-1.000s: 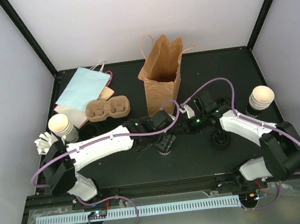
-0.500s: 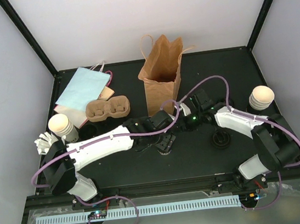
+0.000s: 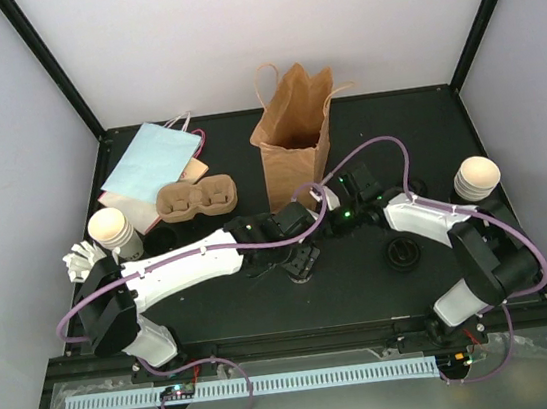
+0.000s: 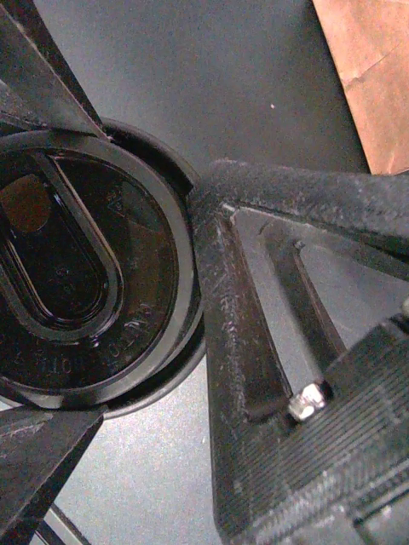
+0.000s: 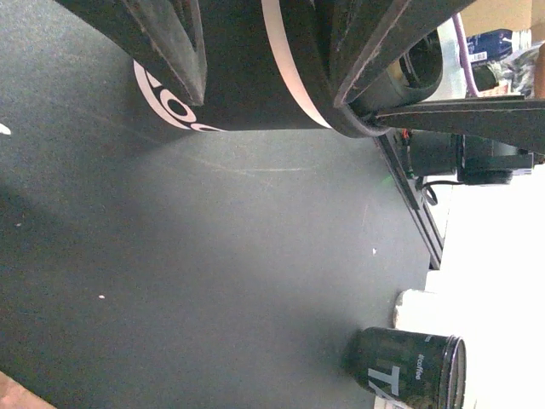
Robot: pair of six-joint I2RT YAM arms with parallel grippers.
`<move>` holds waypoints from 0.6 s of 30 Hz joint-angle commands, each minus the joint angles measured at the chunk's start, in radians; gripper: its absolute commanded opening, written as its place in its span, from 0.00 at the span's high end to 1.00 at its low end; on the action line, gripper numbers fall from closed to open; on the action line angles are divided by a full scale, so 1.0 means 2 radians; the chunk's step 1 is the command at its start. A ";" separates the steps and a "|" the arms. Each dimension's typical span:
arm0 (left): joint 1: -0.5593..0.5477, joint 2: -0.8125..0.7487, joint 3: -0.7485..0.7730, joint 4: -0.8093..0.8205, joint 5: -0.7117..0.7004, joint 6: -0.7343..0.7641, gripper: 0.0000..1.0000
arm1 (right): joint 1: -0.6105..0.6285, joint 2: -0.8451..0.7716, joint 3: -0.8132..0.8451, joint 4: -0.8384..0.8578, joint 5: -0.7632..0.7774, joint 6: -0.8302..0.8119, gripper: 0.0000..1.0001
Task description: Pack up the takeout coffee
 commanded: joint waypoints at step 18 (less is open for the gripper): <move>-0.012 0.054 -0.026 -0.003 0.065 0.005 0.20 | 0.028 -0.014 -0.059 0.019 0.068 0.012 0.58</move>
